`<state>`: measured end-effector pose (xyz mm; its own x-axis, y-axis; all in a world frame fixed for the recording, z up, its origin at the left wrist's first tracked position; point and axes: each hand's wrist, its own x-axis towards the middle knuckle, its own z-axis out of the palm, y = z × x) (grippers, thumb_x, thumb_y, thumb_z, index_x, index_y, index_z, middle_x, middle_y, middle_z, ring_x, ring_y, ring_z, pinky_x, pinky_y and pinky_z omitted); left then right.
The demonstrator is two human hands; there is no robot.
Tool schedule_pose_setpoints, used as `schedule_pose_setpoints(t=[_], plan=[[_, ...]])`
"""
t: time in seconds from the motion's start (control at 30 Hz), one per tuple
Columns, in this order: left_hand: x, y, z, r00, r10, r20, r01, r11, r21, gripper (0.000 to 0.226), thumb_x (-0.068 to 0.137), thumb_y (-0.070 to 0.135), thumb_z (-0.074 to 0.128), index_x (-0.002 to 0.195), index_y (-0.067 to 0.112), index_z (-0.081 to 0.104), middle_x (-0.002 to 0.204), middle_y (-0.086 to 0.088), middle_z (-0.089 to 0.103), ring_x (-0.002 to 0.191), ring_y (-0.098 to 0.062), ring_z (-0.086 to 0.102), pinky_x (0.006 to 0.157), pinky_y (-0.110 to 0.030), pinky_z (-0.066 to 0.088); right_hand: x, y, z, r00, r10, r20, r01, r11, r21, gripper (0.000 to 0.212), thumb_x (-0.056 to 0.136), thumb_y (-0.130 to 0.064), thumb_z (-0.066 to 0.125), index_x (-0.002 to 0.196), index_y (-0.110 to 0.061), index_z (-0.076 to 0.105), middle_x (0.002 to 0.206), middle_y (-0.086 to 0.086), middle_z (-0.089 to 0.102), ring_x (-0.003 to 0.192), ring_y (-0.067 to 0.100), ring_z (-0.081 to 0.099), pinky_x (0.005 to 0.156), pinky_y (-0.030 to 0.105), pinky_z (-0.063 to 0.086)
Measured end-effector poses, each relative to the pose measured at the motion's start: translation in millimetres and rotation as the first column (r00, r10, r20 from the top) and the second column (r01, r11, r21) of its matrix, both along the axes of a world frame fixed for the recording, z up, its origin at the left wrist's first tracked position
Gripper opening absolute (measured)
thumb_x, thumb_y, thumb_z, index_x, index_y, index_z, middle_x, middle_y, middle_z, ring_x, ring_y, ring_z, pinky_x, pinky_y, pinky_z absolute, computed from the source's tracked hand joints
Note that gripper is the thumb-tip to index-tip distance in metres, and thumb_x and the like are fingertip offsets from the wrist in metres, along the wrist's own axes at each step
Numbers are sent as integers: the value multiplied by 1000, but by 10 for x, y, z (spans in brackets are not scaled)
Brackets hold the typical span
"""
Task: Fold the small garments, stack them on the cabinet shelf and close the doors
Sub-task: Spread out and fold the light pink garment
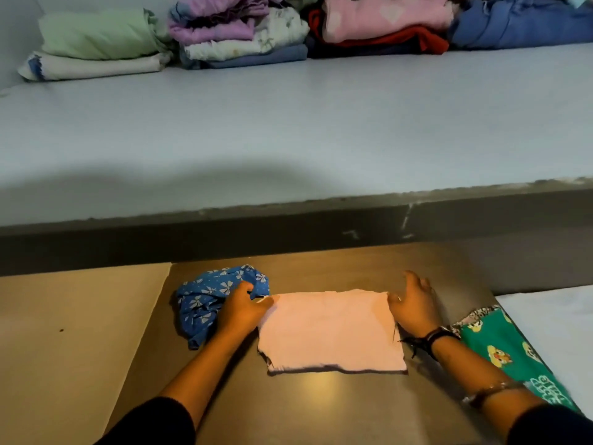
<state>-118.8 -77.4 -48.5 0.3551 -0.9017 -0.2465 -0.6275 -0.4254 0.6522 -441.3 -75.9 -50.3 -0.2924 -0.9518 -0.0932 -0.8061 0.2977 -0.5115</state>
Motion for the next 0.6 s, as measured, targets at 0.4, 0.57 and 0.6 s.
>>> schedule_pose_setpoints(t=[0.4, 0.57, 0.6], plan=[[-88, -94, -25, 850, -396, 347, 326, 914, 242, 69, 82, 54, 64, 142, 34, 38, 149, -1, 38, 136, -27, 32, 108, -41, 28, 1923, 976, -93, 606, 709, -360, -746, 664, 53, 35, 53, -45, 61, 78, -21, 67, 82, 3, 63, 74, 25, 61, 62, 34, 51], [-38, -104, 42, 794, -495, 353, 388, 860, 332, 58, 82, 56, 64, 132, 31, 47, 141, -1, 50, 133, -27, 37, 104, -40, 30, 2153, 1060, -312, 613, 640, -463, -699, 712, 60, 22, 51, -33, 84, 60, -21, 68, 59, -1, 58, 50, 18, 55, 38, 27, 43], [-33, -87, 67, 775, -516, 363, 398, 846, 354, 60, 82, 57, 63, 133, 30, 47, 142, -2, 49, 134, -27, 36, 105, -41, 29, 2132, 1072, -328, 609, 637, -472, -700, 711, 57, 17, 55, -31, 81, 59, -21, 68, 58, -1, 59, 49, 17, 56, 38, 26, 43]])
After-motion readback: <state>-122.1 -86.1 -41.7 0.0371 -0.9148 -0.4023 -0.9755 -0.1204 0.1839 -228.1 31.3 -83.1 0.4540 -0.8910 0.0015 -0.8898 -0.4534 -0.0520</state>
